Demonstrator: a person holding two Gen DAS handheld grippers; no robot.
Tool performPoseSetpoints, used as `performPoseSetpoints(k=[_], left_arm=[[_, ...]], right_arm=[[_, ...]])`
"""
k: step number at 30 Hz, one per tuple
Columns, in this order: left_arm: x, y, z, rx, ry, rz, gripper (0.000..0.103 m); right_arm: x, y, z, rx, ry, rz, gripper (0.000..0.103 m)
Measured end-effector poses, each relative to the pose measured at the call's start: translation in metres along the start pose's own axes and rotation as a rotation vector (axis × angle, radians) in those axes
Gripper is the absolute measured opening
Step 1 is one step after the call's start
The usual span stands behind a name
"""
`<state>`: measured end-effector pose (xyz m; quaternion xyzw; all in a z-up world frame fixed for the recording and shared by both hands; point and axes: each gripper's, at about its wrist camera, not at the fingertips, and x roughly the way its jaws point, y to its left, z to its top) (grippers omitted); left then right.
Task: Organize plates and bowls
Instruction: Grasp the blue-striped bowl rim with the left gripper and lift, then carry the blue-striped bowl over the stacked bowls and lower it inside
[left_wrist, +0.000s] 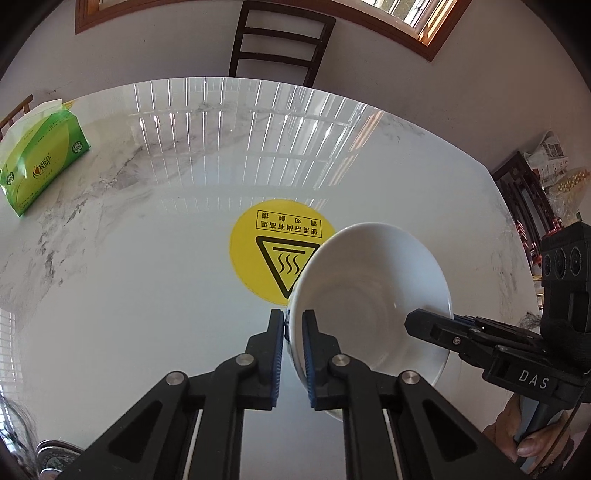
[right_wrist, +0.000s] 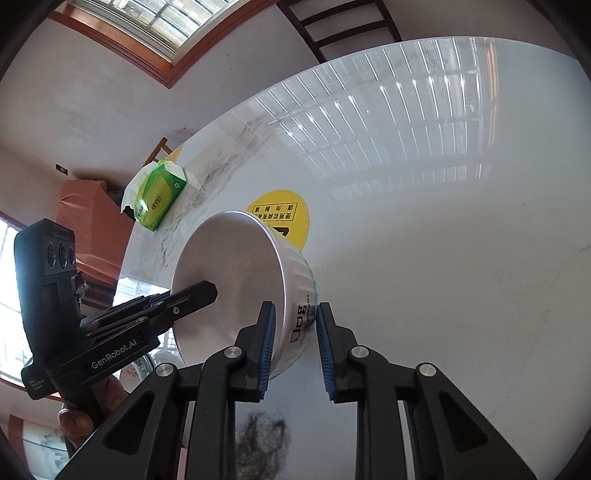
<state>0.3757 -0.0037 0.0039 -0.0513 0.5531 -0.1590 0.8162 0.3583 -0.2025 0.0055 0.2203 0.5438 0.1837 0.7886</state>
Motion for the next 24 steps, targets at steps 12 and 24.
performPoseSetpoints(k=[12, 24], left_arm=[[-0.070, -0.014, -0.038, -0.014, -0.094, 0.028, 0.010], [-0.140, -0.022, -0.108, -0.039, -0.160, 0.022, 0.011]], right_arm=[[-0.047, 0.035, -0.028, -0.031, -0.039, 0.060, 0.021], [-0.091, 0.069, -0.095, -0.079, -0.029, 0.118, 0.021]])
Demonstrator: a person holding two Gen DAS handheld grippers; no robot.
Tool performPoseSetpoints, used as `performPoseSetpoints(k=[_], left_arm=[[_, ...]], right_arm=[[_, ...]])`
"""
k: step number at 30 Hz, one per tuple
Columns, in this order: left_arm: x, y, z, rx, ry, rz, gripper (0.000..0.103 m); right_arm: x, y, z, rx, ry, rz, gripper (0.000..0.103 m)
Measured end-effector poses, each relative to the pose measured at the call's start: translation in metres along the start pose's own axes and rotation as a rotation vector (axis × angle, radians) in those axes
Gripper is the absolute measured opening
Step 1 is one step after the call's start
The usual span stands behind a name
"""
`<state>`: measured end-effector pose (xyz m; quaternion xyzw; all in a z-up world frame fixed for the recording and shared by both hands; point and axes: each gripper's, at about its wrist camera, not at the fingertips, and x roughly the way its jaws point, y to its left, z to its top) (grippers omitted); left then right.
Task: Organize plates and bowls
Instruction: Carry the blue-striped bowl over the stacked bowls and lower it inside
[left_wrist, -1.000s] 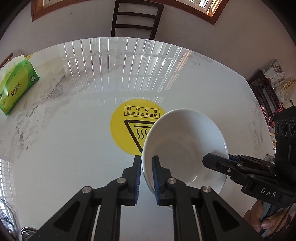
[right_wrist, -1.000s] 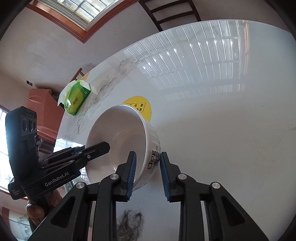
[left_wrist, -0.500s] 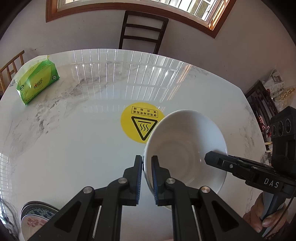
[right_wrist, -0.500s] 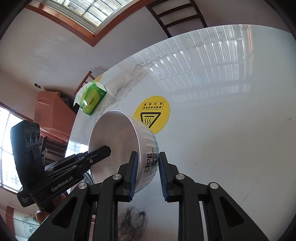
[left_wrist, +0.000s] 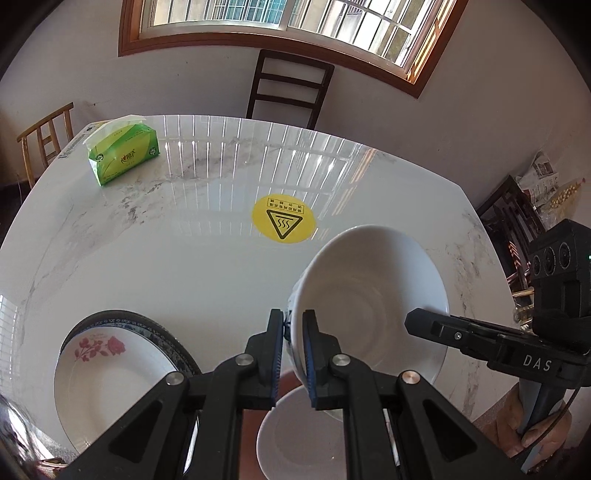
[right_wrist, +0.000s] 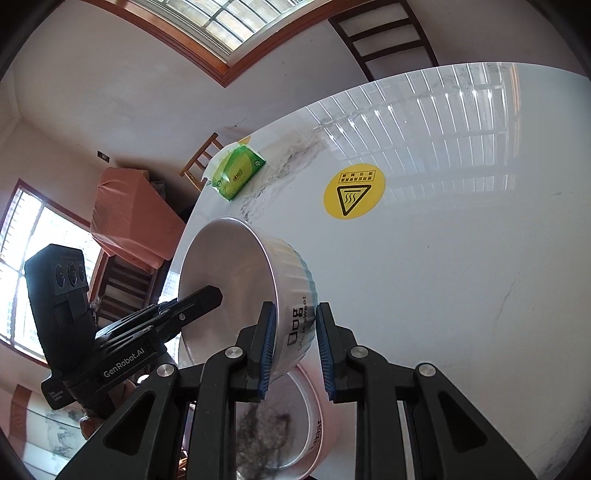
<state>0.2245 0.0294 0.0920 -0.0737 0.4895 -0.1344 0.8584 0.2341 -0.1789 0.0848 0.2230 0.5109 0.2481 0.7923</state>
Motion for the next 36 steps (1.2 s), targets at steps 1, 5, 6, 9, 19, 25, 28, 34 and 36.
performPoseSetpoints(k=[1, 5, 6, 9, 19, 25, 28, 34, 36], left_arm=[[-0.004, 0.001, -0.005, -0.007, -0.001, -0.004, 0.011], [-0.019, 0.004, -0.028, -0.023, 0.000, -0.013, 0.011], [-0.022, 0.005, -0.033, -0.028, 0.002, -0.017, 0.011], [-0.032, 0.004, -0.047, -0.035, 0.001, -0.018, 0.011], [-0.029, 0.008, -0.074, -0.055, 0.040, -0.019, 0.011], [-0.025, 0.010, -0.082, -0.066, 0.056, -0.016, 0.011], [-0.022, 0.012, -0.085, -0.073, 0.065, -0.018, 0.011], [-0.016, 0.016, -0.088, -0.078, 0.089, -0.020, 0.011], [-0.014, 0.016, -0.090, -0.085, 0.095, -0.021, 0.011]], right_arm=[[-0.002, 0.003, -0.006, -0.004, 0.004, 0.002, 0.022], [-0.009, 0.012, -0.028, -0.015, 0.014, 0.012, 0.022], [-0.011, 0.015, -0.033, -0.024, 0.014, 0.009, 0.022], [-0.013, 0.020, -0.045, -0.031, 0.020, 0.008, 0.022], [-0.008, 0.021, -0.065, -0.034, 0.049, -0.012, 0.022], [-0.003, 0.019, -0.068, -0.027, 0.060, -0.018, 0.022], [0.000, 0.019, -0.069, -0.027, 0.067, -0.022, 0.022], [0.004, 0.018, -0.071, -0.021, 0.078, -0.027, 0.022], [0.006, 0.018, -0.071, -0.020, 0.080, -0.030, 0.022]])
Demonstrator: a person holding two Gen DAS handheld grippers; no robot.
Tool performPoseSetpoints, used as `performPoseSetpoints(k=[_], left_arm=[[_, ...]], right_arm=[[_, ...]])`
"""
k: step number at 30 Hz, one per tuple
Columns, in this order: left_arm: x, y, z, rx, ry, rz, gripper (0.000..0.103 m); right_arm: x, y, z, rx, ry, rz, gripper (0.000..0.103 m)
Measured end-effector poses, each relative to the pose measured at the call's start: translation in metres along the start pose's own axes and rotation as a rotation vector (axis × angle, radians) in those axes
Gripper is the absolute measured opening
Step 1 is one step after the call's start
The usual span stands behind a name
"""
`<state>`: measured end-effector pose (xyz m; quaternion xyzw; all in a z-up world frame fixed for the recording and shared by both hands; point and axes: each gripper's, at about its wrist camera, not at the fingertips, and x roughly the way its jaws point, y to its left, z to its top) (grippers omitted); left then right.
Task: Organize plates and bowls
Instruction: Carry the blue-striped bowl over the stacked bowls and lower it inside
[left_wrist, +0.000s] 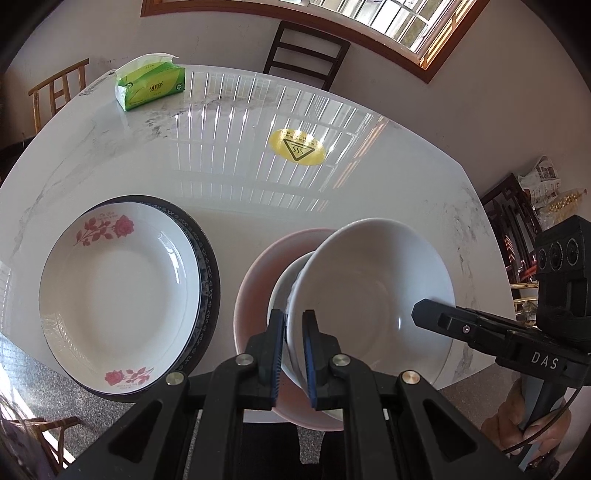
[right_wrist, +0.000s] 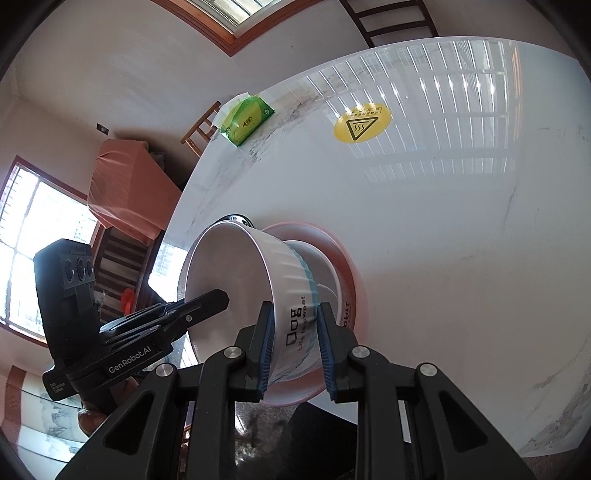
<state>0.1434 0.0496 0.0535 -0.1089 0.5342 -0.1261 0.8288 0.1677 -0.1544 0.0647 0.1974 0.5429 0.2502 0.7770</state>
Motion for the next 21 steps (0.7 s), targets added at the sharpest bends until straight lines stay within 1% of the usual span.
performPoseSetpoints(k=[7, 12, 15, 18, 21], left_arm=[[0.0070, 0.0026, -0.0030, -0.012, 0.014, 0.000, 0.011], [0.0068, 0.0040, -0.0041, -0.012, 0.007, 0.000, 0.011], [0.0064, 0.0043, -0.0047, -0.017, 0.008, -0.003, 0.013], [0.0054, 0.0037, -0.0051, -0.015, 0.003, -0.005, 0.014], [0.0038, 0.0032, -0.0059, -0.011, -0.002, -0.001, 0.017]], right_arm=[[0.0054, -0.0016, -0.0029, 0.004, 0.006, -0.001, 0.023], [0.0053, 0.0008, -0.0053, -0.011, 0.000, -0.013, 0.024], [0.0062, 0.0026, -0.0069, -0.029, -0.002, -0.026, 0.025], [0.0055, 0.0046, -0.0087, -0.052, -0.015, -0.042, 0.028], [0.0001, 0.0038, -0.0092, -0.045, -0.033, -0.017, 0.029]])
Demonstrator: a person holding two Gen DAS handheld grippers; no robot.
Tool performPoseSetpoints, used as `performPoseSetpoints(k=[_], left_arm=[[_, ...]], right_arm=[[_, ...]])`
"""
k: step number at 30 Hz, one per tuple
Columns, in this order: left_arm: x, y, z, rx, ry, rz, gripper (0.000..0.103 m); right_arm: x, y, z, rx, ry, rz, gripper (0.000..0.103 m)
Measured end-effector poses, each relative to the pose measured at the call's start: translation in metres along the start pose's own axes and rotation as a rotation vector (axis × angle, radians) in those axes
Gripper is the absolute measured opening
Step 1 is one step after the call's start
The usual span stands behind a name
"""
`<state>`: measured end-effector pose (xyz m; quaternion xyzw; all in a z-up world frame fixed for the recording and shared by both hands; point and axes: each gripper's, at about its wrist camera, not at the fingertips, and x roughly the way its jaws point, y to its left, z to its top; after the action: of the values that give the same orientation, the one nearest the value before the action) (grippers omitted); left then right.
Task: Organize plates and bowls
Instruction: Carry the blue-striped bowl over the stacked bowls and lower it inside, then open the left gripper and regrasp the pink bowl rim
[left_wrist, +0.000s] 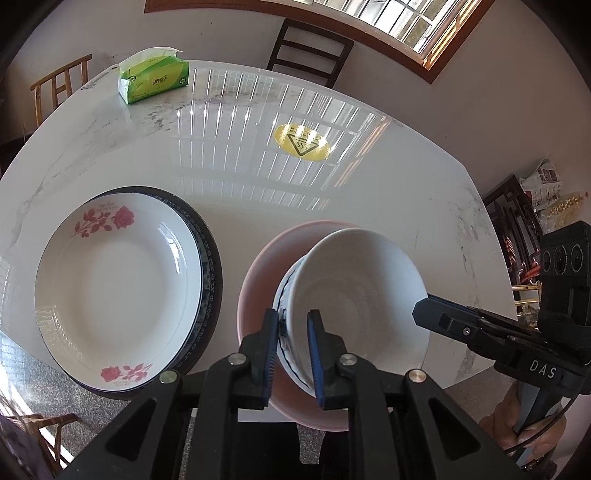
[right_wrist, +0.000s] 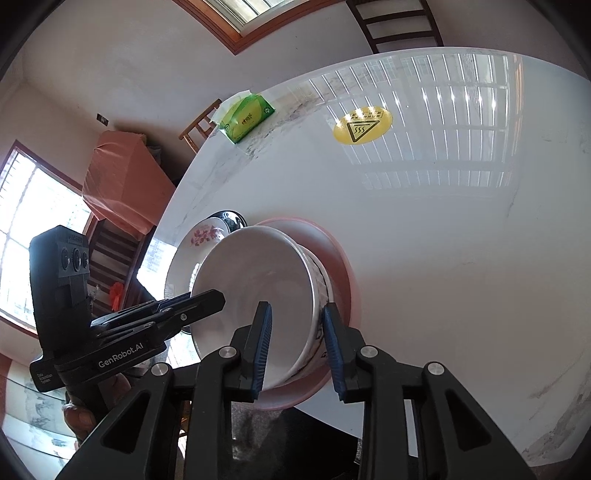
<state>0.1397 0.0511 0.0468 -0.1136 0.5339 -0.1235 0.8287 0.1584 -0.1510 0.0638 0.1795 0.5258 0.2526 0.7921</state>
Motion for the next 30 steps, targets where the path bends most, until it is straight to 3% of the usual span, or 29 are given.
performPoseSetpoints(k=[5, 9, 12, 18, 21, 30], left_arm=[[-0.013, 0.001, -0.006, 0.016, -0.051, -0.034, 0.031], [-0.034, 0.001, -0.019, 0.036, -0.160, 0.014, 0.041], [-0.045, 0.008, -0.030, 0.012, -0.207, 0.059, 0.042], [-0.038, 0.020, -0.036, -0.011, -0.131, 0.093, 0.042], [-0.030, 0.028, -0.035, -0.035, -0.068, 0.070, 0.042], [-0.018, 0.035, -0.024, -0.067, -0.025, 0.033, 0.042]], right_arm=[[-0.018, 0.000, -0.006, -0.010, -0.070, 0.021, 0.029], [-0.034, 0.005, -0.017, -0.067, -0.152, -0.052, 0.029], [-0.039, 0.004, -0.024, -0.097, -0.179, -0.098, 0.029], [-0.024, -0.011, -0.024, -0.061, -0.126, -0.103, 0.029], [-0.016, -0.020, -0.022, -0.023, -0.095, -0.077, 0.028], [-0.006, -0.023, -0.021, -0.020, -0.053, -0.109, 0.021]])
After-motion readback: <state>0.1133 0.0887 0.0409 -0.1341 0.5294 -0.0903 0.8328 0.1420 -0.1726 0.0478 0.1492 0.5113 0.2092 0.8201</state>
